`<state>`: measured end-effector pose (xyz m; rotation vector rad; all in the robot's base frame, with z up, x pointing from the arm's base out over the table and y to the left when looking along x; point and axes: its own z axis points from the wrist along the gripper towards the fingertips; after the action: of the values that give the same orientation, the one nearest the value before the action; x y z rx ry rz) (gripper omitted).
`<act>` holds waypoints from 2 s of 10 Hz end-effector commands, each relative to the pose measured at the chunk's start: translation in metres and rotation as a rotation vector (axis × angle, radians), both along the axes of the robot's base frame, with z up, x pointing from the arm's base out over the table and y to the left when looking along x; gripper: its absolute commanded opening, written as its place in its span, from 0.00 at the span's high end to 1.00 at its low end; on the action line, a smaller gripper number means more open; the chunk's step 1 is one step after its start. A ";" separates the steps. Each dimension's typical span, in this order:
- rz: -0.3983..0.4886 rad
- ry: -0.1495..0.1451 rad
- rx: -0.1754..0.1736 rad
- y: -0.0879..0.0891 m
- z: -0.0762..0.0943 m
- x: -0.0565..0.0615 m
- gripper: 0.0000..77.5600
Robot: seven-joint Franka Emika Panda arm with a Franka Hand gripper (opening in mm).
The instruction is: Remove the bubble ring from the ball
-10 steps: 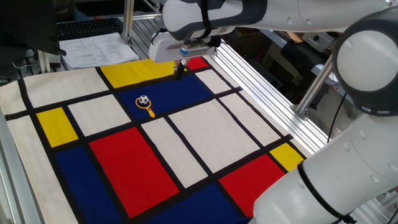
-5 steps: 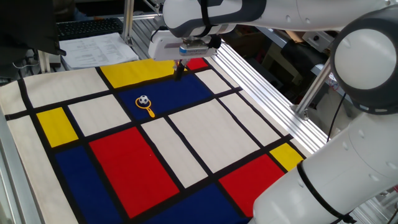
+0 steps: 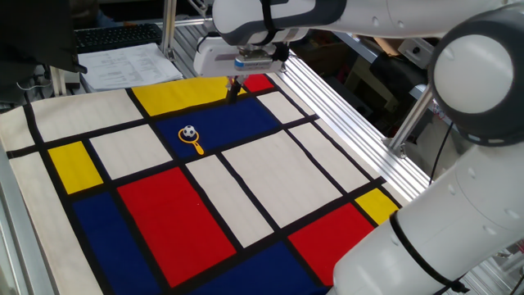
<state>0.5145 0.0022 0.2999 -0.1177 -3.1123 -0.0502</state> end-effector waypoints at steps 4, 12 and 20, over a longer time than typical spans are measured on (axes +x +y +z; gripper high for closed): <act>-0.022 -0.010 -0.002 0.010 -0.005 0.024 1.00; -0.052 -0.016 -0.003 0.010 -0.012 0.026 1.00; -0.163 -0.025 0.006 0.010 -0.012 0.026 1.00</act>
<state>0.5394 0.0124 0.2868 -0.3235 -3.1341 -0.0634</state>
